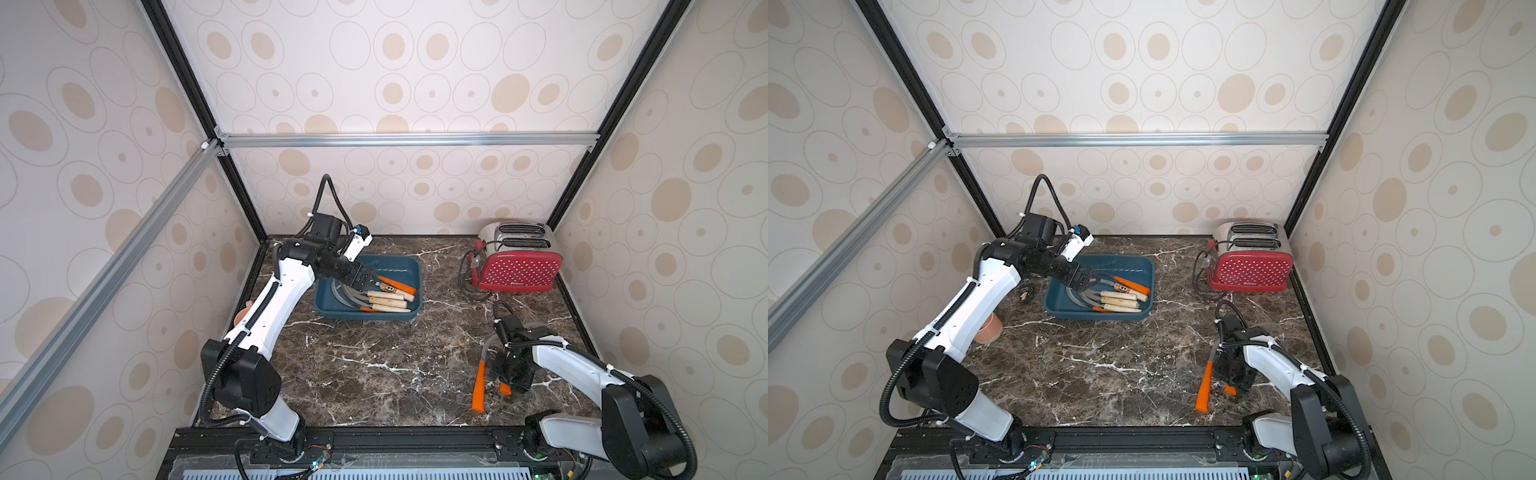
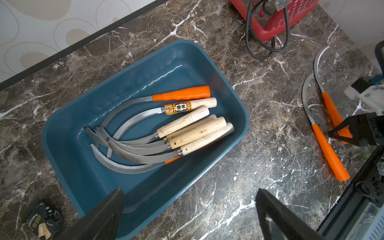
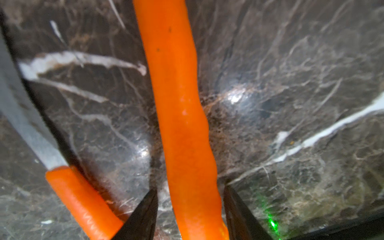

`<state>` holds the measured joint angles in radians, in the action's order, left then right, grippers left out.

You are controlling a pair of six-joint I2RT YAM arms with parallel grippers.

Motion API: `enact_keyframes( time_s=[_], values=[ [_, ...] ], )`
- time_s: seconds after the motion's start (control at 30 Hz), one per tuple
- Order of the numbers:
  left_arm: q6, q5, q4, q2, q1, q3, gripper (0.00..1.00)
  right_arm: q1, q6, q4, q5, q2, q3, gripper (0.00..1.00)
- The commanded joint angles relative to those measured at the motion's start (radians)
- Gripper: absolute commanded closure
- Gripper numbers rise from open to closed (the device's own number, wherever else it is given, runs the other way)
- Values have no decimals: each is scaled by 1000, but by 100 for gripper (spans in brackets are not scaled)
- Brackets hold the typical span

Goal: Put small sickles into storage boxes
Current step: Pick up the sickle at the center of the board.

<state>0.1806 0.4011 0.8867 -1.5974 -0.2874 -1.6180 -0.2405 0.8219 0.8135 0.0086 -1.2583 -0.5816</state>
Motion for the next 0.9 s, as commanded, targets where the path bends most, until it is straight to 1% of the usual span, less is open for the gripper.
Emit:
enact_keyframes(
  time_s=[0.0, 0.07, 0.13, 0.23, 0.63, 0.87],
  values=[
    [11, 19, -13, 30, -2, -3, 1, 13, 14, -3, 39, -28, 15, 48],
    [5, 24, -17, 30, -2, -3, 1, 15, 19, 2, 37, -27, 11, 48],
    [1, 28, -17, 30, -2, -8, 1, 16, 23, 4, 24, -13, 11, 42],
    [1, 28, -20, 38, -2, -10, 1, 21, 18, 31, 35, -4, -1, 38],
    [-9, 35, -52, 80, -2, 47, 1, 44, 28, 26, 72, 22, 10, 40],
    [-24, 46, -54, 83, -2, 55, 1, 47, -8, -13, 31, -9, 22, 42]
  ],
)
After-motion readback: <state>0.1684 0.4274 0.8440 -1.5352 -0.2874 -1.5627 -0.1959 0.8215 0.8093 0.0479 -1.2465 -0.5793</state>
